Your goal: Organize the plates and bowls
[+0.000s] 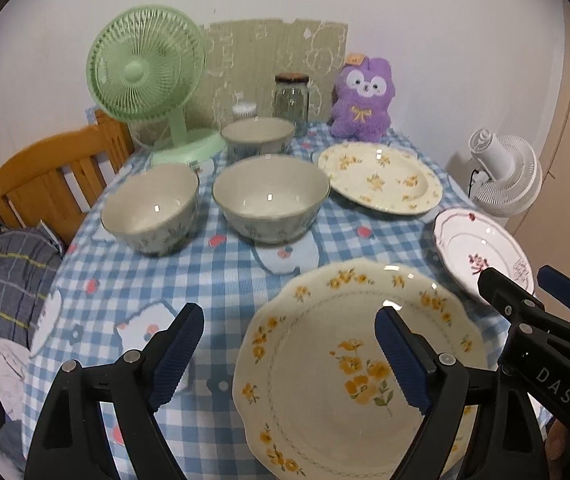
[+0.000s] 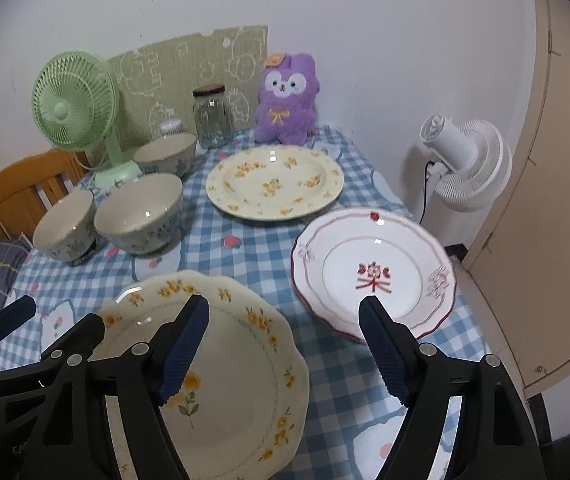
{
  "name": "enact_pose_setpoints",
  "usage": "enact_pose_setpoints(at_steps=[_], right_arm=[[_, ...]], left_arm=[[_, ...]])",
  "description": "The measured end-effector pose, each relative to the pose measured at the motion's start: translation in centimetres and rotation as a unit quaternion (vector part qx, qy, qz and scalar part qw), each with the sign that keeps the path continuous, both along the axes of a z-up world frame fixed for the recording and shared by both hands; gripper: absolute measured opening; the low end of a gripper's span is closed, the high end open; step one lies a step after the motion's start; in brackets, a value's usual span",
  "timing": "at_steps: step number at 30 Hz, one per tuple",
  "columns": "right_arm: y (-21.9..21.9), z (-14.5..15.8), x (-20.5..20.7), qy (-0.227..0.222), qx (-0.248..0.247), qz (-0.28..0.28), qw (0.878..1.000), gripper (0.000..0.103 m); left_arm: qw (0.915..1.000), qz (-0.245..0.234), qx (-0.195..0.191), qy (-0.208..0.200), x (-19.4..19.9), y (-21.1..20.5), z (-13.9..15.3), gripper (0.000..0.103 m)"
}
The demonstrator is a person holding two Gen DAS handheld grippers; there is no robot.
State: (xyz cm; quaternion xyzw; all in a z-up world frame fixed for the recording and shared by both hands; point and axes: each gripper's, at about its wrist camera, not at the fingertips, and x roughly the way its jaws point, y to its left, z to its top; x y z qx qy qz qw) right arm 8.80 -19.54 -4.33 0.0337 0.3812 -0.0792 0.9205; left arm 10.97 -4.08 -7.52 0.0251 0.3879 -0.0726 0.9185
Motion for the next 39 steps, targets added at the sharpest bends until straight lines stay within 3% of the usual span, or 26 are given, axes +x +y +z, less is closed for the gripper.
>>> enact_pose_setpoints(at_steps=[15, 26, 39], right_arm=[[-1.0, 6.4, -1.3, -0.062, 0.007, -0.014, 0.998, 0.081], [-2.6, 9.7, -0.2, -0.111, 0.014, -0.026, 0.993, 0.097], [-5.1, 8.5, 7.2, -0.087, 0.017, -0.015, 0.996, 0.097]], left_arm=[[0.9976, -0.019, 0.002, -0.067, -1.1, -0.7, 6.8, 0.094], [0.9958, -0.035, 0.005, -0.085, 1.0, -1.5, 9.4, 0.1], [0.9966, -0.047, -0.002, -0.068, 7.7, -4.5, 9.1, 0.101]])
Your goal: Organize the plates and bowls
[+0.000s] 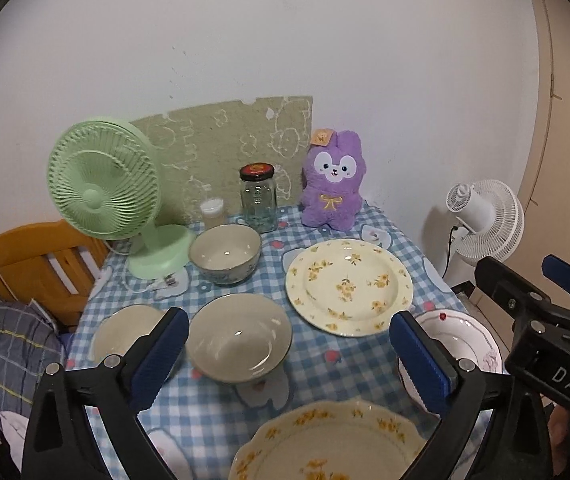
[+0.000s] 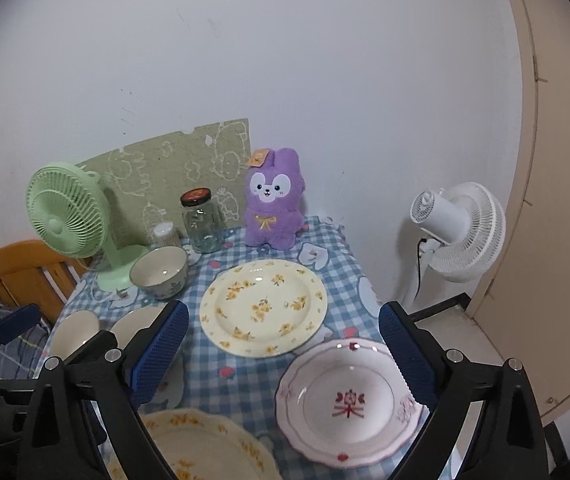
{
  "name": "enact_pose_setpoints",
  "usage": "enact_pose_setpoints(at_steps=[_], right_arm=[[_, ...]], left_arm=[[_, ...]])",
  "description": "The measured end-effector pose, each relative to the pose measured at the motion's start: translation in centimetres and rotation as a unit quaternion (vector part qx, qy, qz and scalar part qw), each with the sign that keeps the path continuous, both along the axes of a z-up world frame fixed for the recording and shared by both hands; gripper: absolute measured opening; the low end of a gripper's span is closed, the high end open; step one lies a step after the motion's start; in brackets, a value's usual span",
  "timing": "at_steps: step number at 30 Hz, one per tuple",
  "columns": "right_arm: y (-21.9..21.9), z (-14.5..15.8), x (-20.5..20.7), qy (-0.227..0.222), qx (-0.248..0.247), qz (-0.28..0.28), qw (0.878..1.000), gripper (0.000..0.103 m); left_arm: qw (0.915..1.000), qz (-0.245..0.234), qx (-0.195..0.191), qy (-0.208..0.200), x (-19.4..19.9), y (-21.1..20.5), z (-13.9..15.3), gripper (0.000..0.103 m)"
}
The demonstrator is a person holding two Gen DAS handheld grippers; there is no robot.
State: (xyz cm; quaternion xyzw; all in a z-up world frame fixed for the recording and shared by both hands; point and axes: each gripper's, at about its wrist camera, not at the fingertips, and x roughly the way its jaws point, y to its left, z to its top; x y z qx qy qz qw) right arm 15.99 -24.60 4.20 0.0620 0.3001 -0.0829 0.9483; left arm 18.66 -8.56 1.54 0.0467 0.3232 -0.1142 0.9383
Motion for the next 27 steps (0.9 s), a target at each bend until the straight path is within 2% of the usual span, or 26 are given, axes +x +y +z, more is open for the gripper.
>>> enact_pose_setpoints(at_steps=[11, 20, 27], right_arm=[[-1.6, -2.9, 8.8, 0.044, -0.003, 0.015, 0.999, 0.097], [-3.1, -5.3, 13.5, 0.088, 0.033, 0.015, 0.995, 0.097], [-3.8, -6.4, 15.9, 0.077, 0.0, -0.003, 0.997, 0.097]], left_arm=[[0.9988, -0.021, 0.002, 0.044, 8.4, -3.2, -2.7, 0.101], [0.9963, -0.016, 0.021, 0.081, 12.8, -4.9, -3.9, 0.101], [0.9963, -0.004, 0.027, 0.082, 15.7, -5.9, -5.3, 0.099]])
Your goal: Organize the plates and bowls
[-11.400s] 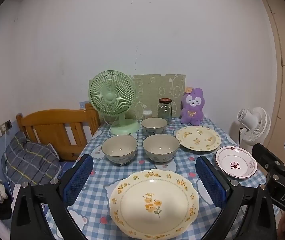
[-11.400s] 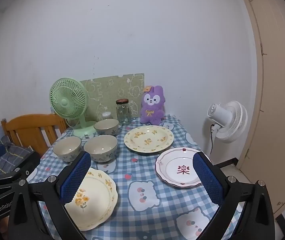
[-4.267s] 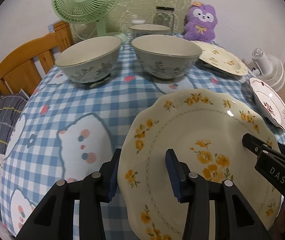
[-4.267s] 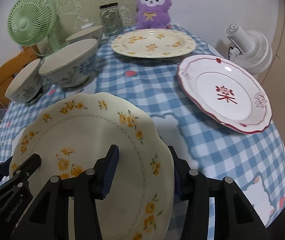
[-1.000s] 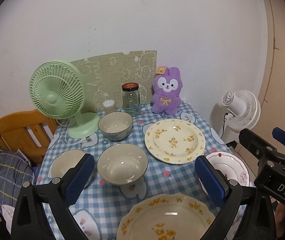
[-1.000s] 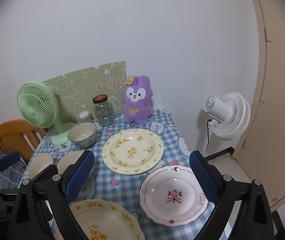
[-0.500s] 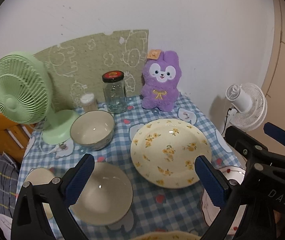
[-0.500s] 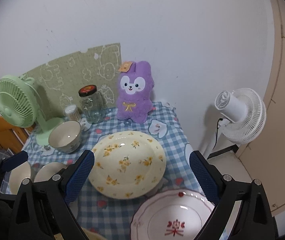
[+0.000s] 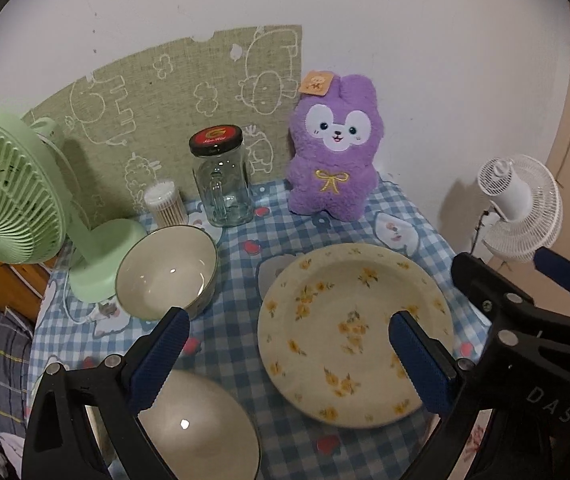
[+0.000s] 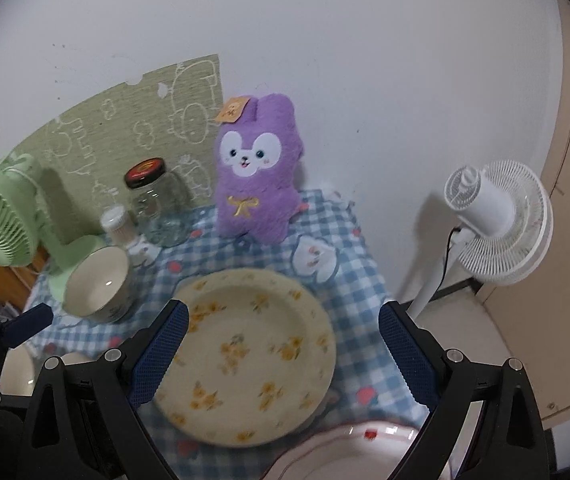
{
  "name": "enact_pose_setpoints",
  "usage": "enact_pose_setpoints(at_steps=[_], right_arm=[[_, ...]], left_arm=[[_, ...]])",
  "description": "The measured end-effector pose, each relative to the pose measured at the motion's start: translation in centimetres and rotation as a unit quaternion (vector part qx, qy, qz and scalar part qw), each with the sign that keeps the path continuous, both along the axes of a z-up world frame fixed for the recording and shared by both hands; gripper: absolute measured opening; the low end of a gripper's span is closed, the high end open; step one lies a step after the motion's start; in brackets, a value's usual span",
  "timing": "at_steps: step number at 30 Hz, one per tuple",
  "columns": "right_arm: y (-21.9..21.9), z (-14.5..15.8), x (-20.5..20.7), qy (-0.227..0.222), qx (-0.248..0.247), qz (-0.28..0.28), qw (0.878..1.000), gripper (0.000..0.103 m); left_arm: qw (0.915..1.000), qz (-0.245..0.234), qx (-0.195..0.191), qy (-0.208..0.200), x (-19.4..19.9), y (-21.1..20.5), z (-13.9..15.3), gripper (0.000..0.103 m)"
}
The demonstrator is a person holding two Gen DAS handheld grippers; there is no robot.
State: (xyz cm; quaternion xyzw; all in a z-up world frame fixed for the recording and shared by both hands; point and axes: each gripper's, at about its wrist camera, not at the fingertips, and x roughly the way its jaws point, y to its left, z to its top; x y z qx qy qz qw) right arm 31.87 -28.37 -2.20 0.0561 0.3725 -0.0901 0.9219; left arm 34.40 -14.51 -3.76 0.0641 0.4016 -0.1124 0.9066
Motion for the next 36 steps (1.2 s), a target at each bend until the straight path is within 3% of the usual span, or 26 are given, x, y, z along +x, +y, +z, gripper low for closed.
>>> enact_pose_setpoints(at_steps=[5, 17, 21, 24, 29, 32, 36], right_arm=[[-0.9, -2.1, 1.7, 0.016, 0.0, -0.01, 1.0, 0.097], [-2.3, -6.6, 4.6, 0.088, 0.007, -0.019, 0.996, 0.097], [-2.7, -7.9, 5.0, 0.105, 0.018, -0.024, 0.994, 0.097], [-3.1, -9.0, 5.4, 0.125, 0.032, -0.026, 0.991, 0.097], [-3.4, -10.1, 5.9, 0.14, 0.039, -0.028, 0.989, 0.097], [-3.4, -10.6, 6.0, 0.148, 0.041, -0.029, 0.988, 0.096], [-3.3, -11.3, 6.2, 0.162, 0.046, -0.025, 0.985, 0.092]], left_arm=[[0.9993, 0.002, 0.002, 0.036, 2.4, -0.5, -2.4, 0.092], [0.9945, -0.022, 0.009, 0.102, 5.5, -2.3, -6.5, 0.092], [0.9906, -0.016, 0.009, 0.135, 6.4, -2.3, -7.6, 0.078], [0.9876, -0.011, 0.011, 0.156, 7.1, -2.3, -8.8, 0.077], [0.9889, -0.004, 0.035, 0.144, 7.3, -2.5, -9.3, 0.076], [0.9859, -0.002, 0.033, 0.164, 7.7, -2.2, -10.0, 0.075], [0.9806, 0.012, 0.023, 0.194, 8.4, -1.7, -10.7, 0.066]])
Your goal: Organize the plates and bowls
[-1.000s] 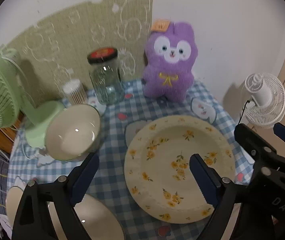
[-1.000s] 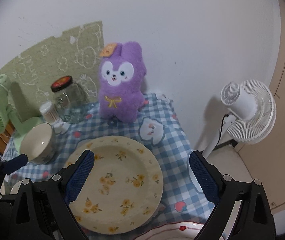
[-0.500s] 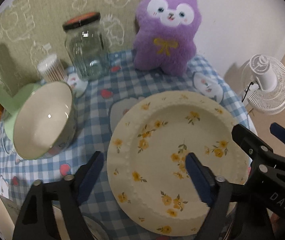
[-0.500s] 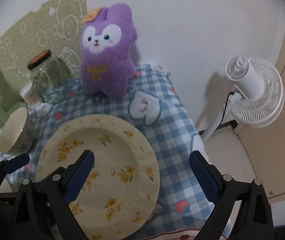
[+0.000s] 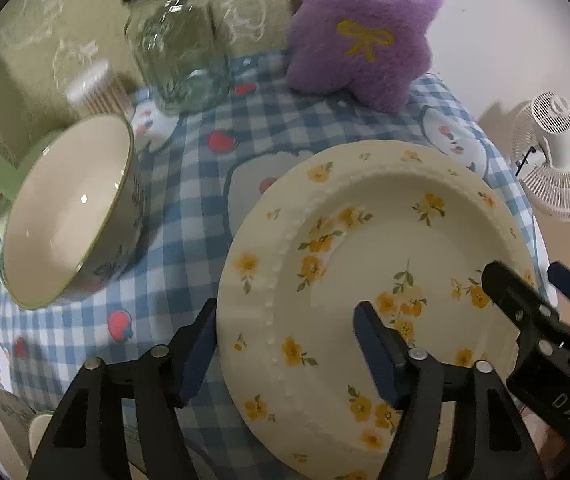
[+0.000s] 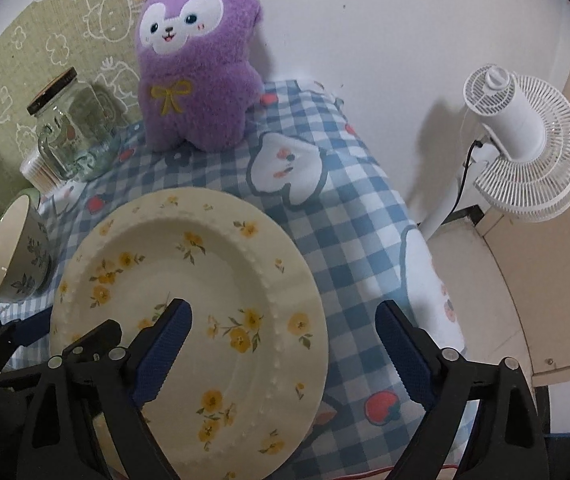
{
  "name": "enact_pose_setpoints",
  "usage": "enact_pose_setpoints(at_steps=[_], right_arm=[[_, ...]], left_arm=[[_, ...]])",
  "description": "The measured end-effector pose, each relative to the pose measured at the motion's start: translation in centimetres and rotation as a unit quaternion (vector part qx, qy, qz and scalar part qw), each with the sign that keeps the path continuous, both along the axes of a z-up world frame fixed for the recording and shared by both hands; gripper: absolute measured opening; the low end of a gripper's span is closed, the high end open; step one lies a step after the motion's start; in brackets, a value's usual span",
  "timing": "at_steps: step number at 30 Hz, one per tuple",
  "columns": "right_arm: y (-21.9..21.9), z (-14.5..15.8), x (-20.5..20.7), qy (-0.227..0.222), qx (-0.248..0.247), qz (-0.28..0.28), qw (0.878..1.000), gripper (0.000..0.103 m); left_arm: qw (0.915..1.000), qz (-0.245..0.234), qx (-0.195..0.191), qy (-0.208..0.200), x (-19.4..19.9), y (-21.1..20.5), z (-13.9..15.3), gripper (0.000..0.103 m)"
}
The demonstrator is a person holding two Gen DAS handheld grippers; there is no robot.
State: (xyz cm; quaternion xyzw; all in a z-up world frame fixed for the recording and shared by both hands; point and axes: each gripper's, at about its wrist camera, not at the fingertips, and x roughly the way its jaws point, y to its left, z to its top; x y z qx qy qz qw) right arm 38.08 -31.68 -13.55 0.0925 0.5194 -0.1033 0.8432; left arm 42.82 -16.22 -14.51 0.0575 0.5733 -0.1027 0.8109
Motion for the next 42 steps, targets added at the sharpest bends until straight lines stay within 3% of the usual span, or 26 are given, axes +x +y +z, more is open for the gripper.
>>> enact_pose_setpoints(at_steps=[9, 14, 19, 27, 32, 42], right_arm=[[0.3, -1.0, 0.3, 0.02, 0.005, 0.004, 1.0, 0.083], [0.5, -1.7, 0.7, 0.033, 0.019, 0.007, 0.999, 0.067], [0.5, -2.1, 0.6, 0.044, 0.028, 0.001, 0.999, 0.064], [0.3, -2.0, 0.6, 0.046, 0.03, -0.006, 0.998, 0.061], [-0.3, -1.9, 0.4, 0.043, 0.041, -0.015, 0.998, 0.054], [0.4, -1.7, 0.0, 0.039, 0.018, -0.016, 0.999, 0.054]], left_arm=[[0.9998, 0.008, -0.008, 0.015, 0.7, 0.4, -0.5, 0.061], [0.9997, 0.011, -0.014, 0.018, 0.8, 0.5, -0.4, 0.056], [0.9996, 0.01, -0.019, 0.02, 0.9, 1.0, -0.2, 0.05], [0.9997, 0.003, -0.011, 0.019, 0.5, 1.6, 0.3, 0.05], [0.9998, 0.003, -0.008, 0.018, 0.6, 1.3, 0.1, 0.05], [0.9999, 0.004, 0.0, 0.012, 0.2, 0.7, 0.2, 0.05]])
